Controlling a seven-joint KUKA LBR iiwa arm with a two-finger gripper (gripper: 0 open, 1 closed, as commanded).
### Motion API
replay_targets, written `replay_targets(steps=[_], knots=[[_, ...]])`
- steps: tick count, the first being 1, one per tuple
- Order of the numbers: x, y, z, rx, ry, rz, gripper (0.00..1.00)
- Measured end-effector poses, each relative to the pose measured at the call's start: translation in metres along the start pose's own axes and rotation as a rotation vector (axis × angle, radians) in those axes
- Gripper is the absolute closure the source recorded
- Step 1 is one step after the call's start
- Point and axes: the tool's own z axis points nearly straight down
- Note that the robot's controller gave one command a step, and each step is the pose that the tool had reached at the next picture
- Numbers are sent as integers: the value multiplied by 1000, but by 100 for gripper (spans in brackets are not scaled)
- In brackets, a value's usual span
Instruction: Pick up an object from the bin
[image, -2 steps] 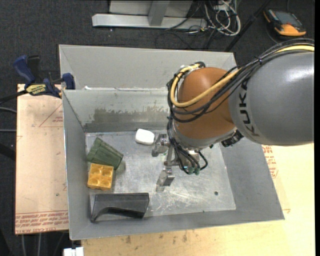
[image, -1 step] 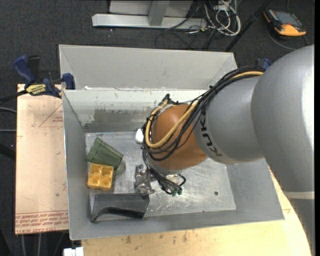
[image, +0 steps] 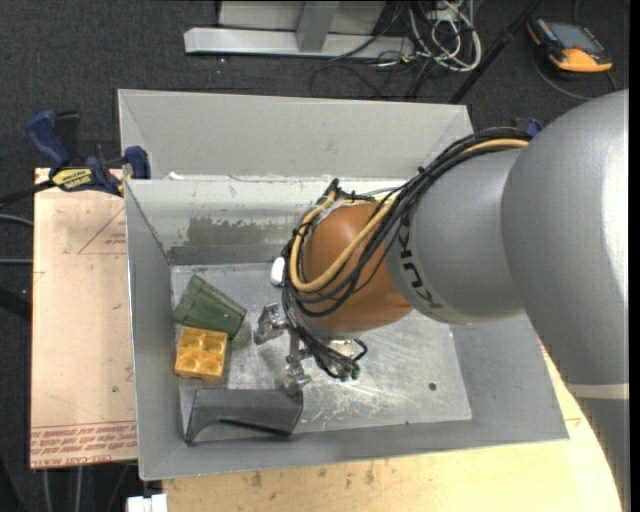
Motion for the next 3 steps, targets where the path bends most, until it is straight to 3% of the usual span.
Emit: replay_targets(steps=[1,2,3], knots=[[0,0,0,0,0,1,0],[13,3,2,-4,53,-47,100],[13,3,2,-4,53,-47,100]])
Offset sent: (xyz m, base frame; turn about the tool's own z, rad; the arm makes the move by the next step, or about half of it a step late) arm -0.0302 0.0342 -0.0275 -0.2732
